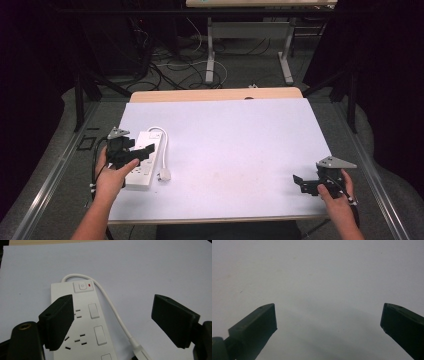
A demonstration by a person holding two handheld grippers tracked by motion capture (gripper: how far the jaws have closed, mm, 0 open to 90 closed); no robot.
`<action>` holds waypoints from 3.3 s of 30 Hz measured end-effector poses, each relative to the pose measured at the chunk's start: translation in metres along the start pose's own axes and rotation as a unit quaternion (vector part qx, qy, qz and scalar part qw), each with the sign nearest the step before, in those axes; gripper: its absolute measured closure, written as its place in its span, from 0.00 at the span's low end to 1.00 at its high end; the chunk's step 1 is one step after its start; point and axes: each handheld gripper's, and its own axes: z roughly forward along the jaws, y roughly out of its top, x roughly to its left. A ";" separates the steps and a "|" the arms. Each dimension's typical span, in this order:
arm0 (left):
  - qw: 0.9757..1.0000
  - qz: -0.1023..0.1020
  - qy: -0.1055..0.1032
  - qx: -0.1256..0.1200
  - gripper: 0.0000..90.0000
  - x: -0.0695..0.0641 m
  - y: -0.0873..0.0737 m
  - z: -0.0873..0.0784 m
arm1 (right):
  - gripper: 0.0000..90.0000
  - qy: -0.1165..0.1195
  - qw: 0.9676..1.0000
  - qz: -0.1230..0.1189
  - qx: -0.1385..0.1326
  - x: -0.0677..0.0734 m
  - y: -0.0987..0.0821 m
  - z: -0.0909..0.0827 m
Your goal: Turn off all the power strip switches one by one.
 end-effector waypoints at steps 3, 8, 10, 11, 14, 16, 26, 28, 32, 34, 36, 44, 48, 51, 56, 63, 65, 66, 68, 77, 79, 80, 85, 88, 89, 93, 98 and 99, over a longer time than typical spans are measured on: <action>1.000 0.001 0.005 0.006 0.22 0.003 0.006 0.000 | 0.00 0.001 1.000 0.000 -0.002 0.001 0.000 0.000; 1.000 -0.004 0.014 0.005 0.24 0.006 0.017 0.002 | 0.00 0.000 1.000 0.004 -0.003 0.001 0.000 0.001; 1.000 -0.008 0.012 0.006 0.25 0.007 0.019 0.003 | 0.00 -0.001 1.000 0.003 -0.003 0.001 0.000 0.001; 1.000 -0.005 0.012 0.007 0.27 0.007 0.021 0.003 | 0.00 0.003 1.000 0.006 0.001 0.001 0.000 0.001; 1.000 -0.006 0.013 0.012 0.28 0.008 0.027 0.004 | 0.00 0.002 1.000 0.001 0.000 0.000 -0.001 0.001; 1.000 -0.006 0.017 0.014 0.30 0.009 0.030 0.007 | 0.00 0.002 1.000 0.001 0.000 -0.001 -0.001 0.001; 0.999 -0.025 0.028 0.035 0.36 0.016 0.044 0.020 | 0.01 0.002 1.000 0.008 0.004 0.000 -0.002 0.003; 0.998 -0.025 0.030 0.040 0.38 0.017 0.046 0.022 | 0.01 0.005 1.000 0.005 0.005 -0.001 -0.002 0.002; 0.998 -0.040 0.024 0.051 0.44 0.020 0.051 0.025 | 0.01 0.005 1.000 0.005 0.006 -0.001 -0.003 0.003; 0.997 -0.048 0.023 0.053 0.46 0.021 0.052 0.028 | 0.01 0.004 1.000 0.005 0.007 -0.001 -0.003 0.004; 0.996 -0.055 0.019 0.063 0.50 0.023 0.053 0.031 | 0.01 0.004 1.000 0.005 0.008 -0.001 -0.003 0.004; 0.993 -0.070 0.027 0.089 0.63 0.027 0.056 0.043 | 0.02 0.004 1.000 0.003 0.008 -0.002 -0.004 0.006; 0.992 -0.074 0.037 0.094 0.66 0.029 0.057 0.051 | 0.02 0.004 1.000 0.003 0.009 -0.003 -0.005 0.006; 0.992 -0.075 0.042 0.094 0.70 0.029 0.057 0.055 | 0.02 0.006 1.000 0.003 0.011 -0.003 -0.005 0.006; 0.991 -0.077 0.053 0.094 0.76 0.031 0.059 0.060 | 0.02 0.008 1.000 0.004 0.011 -0.003 -0.005 0.006; 0.991 -0.081 0.072 0.083 0.83 0.033 0.059 0.068 | 0.02 0.011 1.000 0.012 0.013 -0.003 -0.005 0.006; 0.990 -0.078 0.076 0.088 0.84 0.033 0.059 0.069 | 0.02 0.009 1.000 0.007 0.013 -0.003 -0.006 0.007; 0.990 -0.076 0.081 0.088 0.87 0.033 0.058 0.071 | 0.02 0.010 1.000 0.007 0.014 -0.003 -0.006 0.007; 0.989 -0.075 0.085 0.094 0.91 0.033 0.058 0.072 | 0.02 0.008 1.000 0.010 0.013 -0.003 -0.005 0.007; 0.988 -0.070 0.088 0.103 1.00 0.033 0.058 0.083 | 0.02 0.009 1.000 0.005 0.013 -0.004 -0.005 0.008; 0.988 -0.071 0.088 0.107 1.00 0.033 0.057 0.086 | 0.02 0.008 1.000 0.006 0.013 -0.004 -0.005 0.008; 0.988 -0.068 0.091 0.104 1.00 0.033 0.057 0.088 | 0.02 0.008 1.000 0.005 0.013 -0.004 -0.005 0.008; 0.987 -0.068 0.095 0.110 1.00 0.033 0.057 0.094 | 0.02 0.010 1.000 0.007 0.015 -0.004 -0.006 0.008; 0.986 -0.071 0.090 0.118 1.00 0.033 0.056 0.098 | 0.02 0.006 1.000 0.006 0.014 -0.003 -0.006 0.009; 0.986 -0.070 0.091 0.119 1.00 0.033 0.056 0.099 | 0.02 0.007 1.000 0.008 0.012 -0.003 -0.006 0.009; 0.986 -0.073 0.093 0.121 1.00 0.034 0.054 0.104 | 0.02 0.011 1.000 0.009 0.017 -0.003 -0.006 0.009; 0.985 -0.075 0.092 0.128 1.00 0.032 0.052 0.110 | 0.02 0.013 1.000 0.006 0.019 -0.003 -0.006 0.010; 0.984 -0.070 0.093 0.136 1.00 0.033 0.052 0.110 | 0.02 0.013 1.000 0.006 0.019 -0.003 -0.006 0.010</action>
